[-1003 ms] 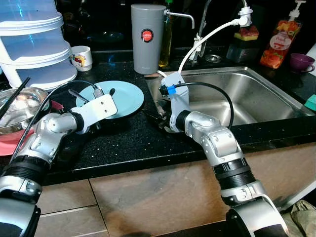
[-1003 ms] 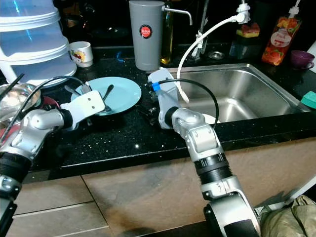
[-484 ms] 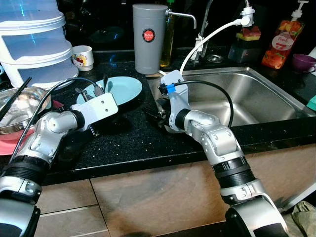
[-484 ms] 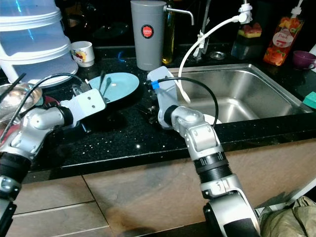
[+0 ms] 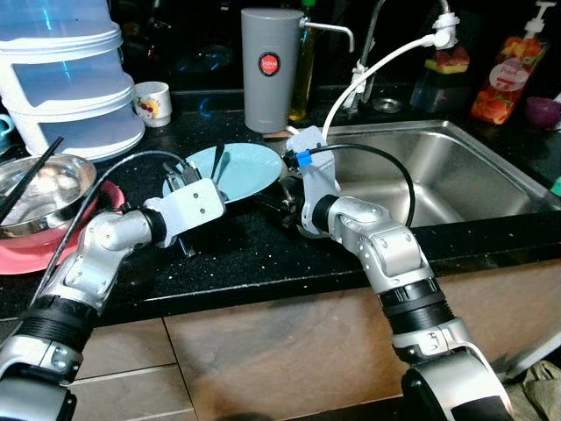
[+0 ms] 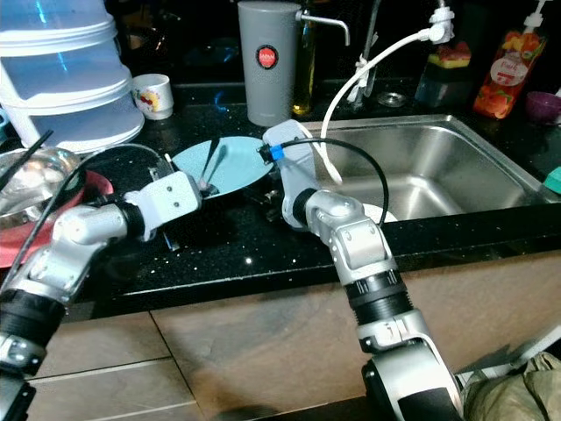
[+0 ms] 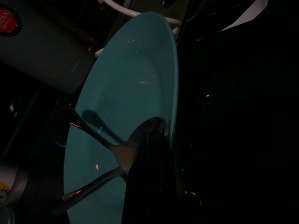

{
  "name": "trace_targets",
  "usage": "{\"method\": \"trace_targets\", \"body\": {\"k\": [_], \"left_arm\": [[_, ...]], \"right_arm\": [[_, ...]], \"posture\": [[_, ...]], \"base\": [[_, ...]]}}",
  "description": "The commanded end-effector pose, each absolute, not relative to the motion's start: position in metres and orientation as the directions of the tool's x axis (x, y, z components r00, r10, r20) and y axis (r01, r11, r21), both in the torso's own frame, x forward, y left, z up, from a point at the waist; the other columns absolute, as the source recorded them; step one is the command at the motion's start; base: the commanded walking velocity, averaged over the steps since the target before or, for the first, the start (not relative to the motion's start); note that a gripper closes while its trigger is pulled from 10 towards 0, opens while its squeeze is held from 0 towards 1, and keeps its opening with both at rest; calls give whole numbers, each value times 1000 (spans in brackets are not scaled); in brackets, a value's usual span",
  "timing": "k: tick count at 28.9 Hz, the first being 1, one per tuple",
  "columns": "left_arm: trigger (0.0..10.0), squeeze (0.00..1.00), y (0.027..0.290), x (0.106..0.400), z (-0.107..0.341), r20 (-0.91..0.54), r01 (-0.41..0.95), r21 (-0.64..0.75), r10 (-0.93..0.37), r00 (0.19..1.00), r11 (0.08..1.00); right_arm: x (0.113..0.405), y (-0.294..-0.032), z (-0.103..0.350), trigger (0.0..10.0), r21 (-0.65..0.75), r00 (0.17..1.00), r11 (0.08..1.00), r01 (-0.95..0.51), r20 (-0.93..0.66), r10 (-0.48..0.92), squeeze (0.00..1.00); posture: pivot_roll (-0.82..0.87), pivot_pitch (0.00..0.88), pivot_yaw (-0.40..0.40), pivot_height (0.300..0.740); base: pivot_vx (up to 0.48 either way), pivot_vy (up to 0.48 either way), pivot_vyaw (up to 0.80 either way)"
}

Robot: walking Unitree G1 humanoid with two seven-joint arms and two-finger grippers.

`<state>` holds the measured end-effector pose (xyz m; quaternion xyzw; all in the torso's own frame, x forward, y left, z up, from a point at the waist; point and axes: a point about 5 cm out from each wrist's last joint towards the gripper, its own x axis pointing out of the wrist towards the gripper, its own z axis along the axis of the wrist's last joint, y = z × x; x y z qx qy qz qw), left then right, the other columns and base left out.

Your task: Kitchen organization

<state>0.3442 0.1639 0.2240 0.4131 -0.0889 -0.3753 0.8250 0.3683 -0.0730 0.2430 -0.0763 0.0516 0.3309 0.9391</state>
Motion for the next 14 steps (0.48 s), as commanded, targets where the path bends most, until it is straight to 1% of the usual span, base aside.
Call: {"method": "trace_targets", "body": {"k": [1, 2, 4, 5, 6, 8, 11, 12, 13, 14], "left_arm": [[0, 0, 133, 323, 185, -342, 729, 655, -782, 521, 199], [0, 0, 133, 323, 185, -342, 729, 655, -782, 521, 199], [0, 0, 131, 314, 180, -390, 745, 652, -780, 490, 141], [0, 0, 131, 314, 180, -390, 745, 652, -780, 490, 141], [0, 0, 134, 305, 175, -433, 753, 650, -763, 480, 104], [0, 0, 136, 303, 174, -441, 754, 649, -756, 484, 104], [0, 0, 142, 301, 173, -445, 750, 649, -736, 511, 128], [0, 0, 144, 300, 173, -449, 750, 648, -729, 517, 133], [0, 0, 144, 300, 173, -449, 750, 648, -729, 517, 133], [0, 0, 146, 298, 173, -452, 752, 644, -725, 520, 138]], "right_arm": [[371, -75, 244, 10000, -119, 793, 786, -607, -155, 589, 0], [371, -75, 244, 10000, -119, 793, 786, -607, -155, 589, 0], [374, -79, 246, 10000, -116, 812, 806, -581, -150, 564, 0], [374, -79, 246, 10000, -116, 812, 806, -581, -150, 564, 0], [380, -86, 249, 10000, -113, 848, 843, -526, -140, 510, 0], [383, -90, 249, 10000, -121, 864, 858, -500, -143, 483, 0], [391, -104, 248, 10000, -174, 912, 898, -404, -147, 382, 0], [394, -110, 251, 10000, -175, 932, 917, -359, -120, 342, 0], [394, -110, 251, 10000, -175, 932, 917, -359, -120, 342, 0], [395, -114, 255, 10000, -145, 942, 931, -334, -86, 325, 0]], "posture": [[45, 71, -15, 740], [45, 71, -15, 740], [45, 73, -16, 740], [45, 73, -16, 740], [48, 73, -19, 740], [49, 73, -20, 740], [52, 74, -24, 740], [53, 75, -24, 740], [53, 75, -24, 740], [52, 75, -24, 740]], "base": [[0, 0, 0], [0, 0, 0], [0, 0, 0], [0, 0, 0], [0, 0, 0], [0, 0, 0], [0, 0, 0], [0, 0, 0], [0, 0, 0], [0, 0, 0]]}}
